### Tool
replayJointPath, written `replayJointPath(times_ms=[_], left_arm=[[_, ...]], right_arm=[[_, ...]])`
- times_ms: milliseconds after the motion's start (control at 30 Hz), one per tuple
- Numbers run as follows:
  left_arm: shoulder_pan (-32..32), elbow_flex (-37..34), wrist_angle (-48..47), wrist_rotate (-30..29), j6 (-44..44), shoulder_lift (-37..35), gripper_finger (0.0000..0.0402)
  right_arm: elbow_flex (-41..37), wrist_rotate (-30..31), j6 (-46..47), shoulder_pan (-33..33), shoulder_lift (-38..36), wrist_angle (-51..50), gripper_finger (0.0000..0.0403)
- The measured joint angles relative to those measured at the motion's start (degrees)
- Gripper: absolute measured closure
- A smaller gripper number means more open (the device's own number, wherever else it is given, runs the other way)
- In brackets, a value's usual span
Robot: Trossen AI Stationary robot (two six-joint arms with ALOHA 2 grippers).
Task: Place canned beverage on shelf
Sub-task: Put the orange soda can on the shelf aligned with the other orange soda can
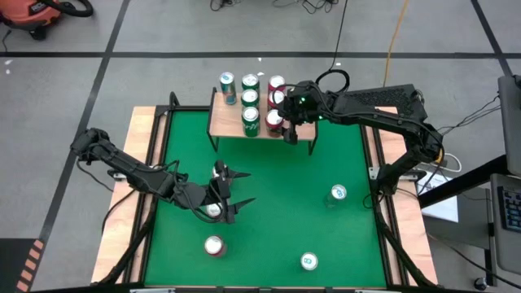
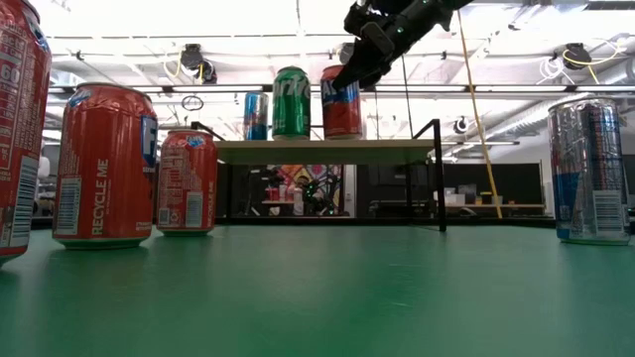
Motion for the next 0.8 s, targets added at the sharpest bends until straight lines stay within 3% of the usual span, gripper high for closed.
replayJointPath(times_ms=[800], left_arm=[[0.0,0.0,0.0,0.0,0.0,0.0,0.0071]], right_arm=[[-0.1,2.8,-0.6,0.1,-0.2,1.5,0.0048]])
